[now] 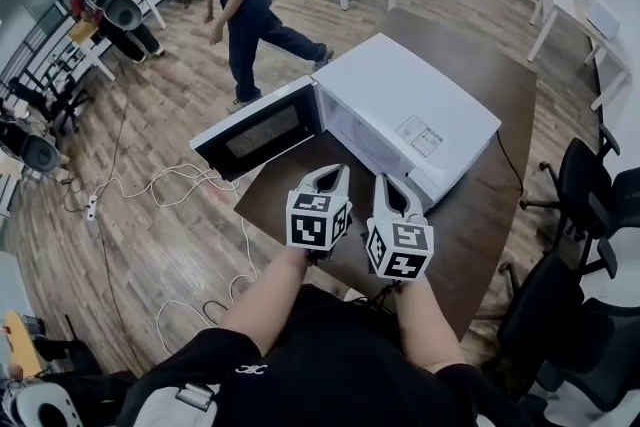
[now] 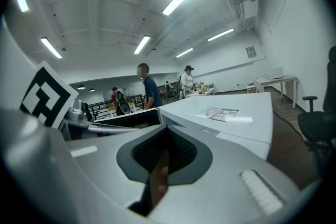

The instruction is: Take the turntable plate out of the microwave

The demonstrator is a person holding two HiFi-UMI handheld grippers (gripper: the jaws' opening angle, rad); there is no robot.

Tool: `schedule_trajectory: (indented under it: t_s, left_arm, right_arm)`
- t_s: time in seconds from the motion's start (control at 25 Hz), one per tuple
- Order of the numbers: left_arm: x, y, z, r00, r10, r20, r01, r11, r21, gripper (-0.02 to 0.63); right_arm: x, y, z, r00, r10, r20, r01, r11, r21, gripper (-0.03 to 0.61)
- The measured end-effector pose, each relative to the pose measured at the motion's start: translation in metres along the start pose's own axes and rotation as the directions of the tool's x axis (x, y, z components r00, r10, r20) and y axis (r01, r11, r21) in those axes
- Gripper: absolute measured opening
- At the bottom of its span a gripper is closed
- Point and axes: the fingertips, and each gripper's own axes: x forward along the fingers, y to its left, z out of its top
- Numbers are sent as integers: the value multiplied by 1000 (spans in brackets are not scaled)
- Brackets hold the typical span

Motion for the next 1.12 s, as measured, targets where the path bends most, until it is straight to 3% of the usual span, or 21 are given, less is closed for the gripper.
schedule_trajectory:
  t_s: [0.28,0.6,0.84,1.12]
  left_arm:
    - [30,8,-11,999,-33,-38,31,998,-58,9]
    - [67,29,-21,991,-111,-70,107,993,-52,9]
    - [96,56,-22,983,-157,-96,152,986,-62,9]
    - [135,90,-31,965,-227,-133,209,968,-137,31]
  right_arm:
    - [19,-10,-7,999,3,-33,-4,1000,-6,9]
    - [49,-9,-19,996,-52,-78,52,999,-12,9]
    - [70,-10,-18,987,-134,-88,133,991,-12,9]
    - [83,-11,-26,964,-238,-115,236,971,-27,9]
